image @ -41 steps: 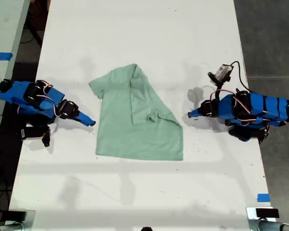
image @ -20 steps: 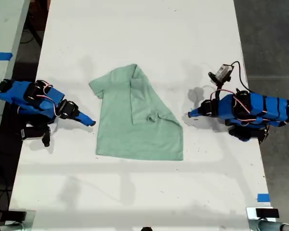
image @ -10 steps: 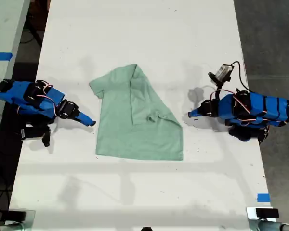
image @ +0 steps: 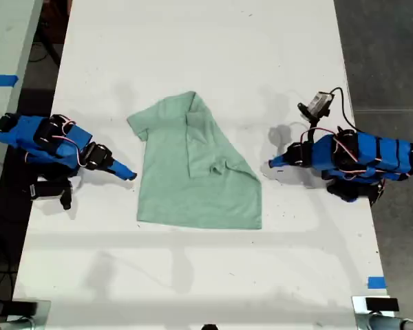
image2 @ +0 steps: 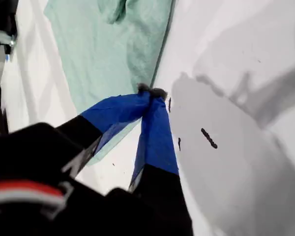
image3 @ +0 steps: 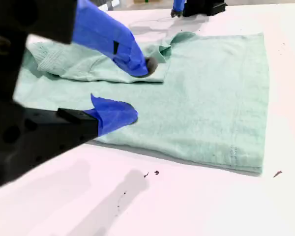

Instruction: Fold t shirt

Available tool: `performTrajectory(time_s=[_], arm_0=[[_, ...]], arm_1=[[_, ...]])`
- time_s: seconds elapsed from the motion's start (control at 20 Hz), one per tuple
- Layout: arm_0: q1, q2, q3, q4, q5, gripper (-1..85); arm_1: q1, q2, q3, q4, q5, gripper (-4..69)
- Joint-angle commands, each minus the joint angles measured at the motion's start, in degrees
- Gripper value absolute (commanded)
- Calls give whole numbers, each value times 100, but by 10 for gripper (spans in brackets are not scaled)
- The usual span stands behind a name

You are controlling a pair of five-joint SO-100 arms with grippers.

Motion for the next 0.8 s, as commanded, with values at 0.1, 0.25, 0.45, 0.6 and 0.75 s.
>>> performTrajectory(time_s=[0.1,0.25,0.45,0.6,0.75], arm_0=[[70,53,53,-123,-18,115],[-246,62,44,-176,466,113],[-308,62,79,-211,888,113],[-316,62,44,-211,888,113],[-659,62,18,-167,483,113]], arm_1=[[53,88,334,35,53,-2],[53,88,334,35,44,-2],[62,88,334,35,53,-2],[62,88,334,44,53,-2],[53,88,334,44,53,-2]])
